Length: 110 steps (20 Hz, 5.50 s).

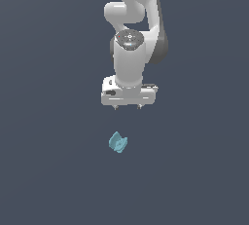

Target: Pick up the object and move it to a goal position.

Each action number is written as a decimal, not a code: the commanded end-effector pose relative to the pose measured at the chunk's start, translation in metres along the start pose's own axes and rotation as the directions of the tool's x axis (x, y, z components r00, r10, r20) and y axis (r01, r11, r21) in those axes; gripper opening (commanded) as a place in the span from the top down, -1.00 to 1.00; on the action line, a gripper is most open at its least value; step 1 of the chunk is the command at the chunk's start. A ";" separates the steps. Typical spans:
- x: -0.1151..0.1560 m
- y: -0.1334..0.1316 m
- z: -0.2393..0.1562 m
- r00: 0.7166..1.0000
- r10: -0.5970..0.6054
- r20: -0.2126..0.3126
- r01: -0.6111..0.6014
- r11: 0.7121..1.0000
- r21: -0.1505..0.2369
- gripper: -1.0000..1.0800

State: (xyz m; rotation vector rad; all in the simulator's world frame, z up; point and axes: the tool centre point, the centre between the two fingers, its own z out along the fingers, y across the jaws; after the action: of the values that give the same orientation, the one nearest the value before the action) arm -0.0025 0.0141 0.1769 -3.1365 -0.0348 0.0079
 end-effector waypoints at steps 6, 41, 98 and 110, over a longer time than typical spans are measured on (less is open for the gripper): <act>0.009 0.004 0.006 0.999 0.051 0.001 -0.051 0.999 0.002 -0.92; 0.097 0.045 0.093 0.838 0.546 -0.006 -0.546 0.838 -0.002 -0.92; 0.015 0.041 -0.072 0.835 0.550 -0.006 -0.550 0.835 0.000 1.00; -0.034 0.039 -0.206 0.835 0.550 -0.007 -0.550 0.835 -0.001 1.00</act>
State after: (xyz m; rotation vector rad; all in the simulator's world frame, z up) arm -0.0280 -0.0265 0.3677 -3.0183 0.8689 -0.0015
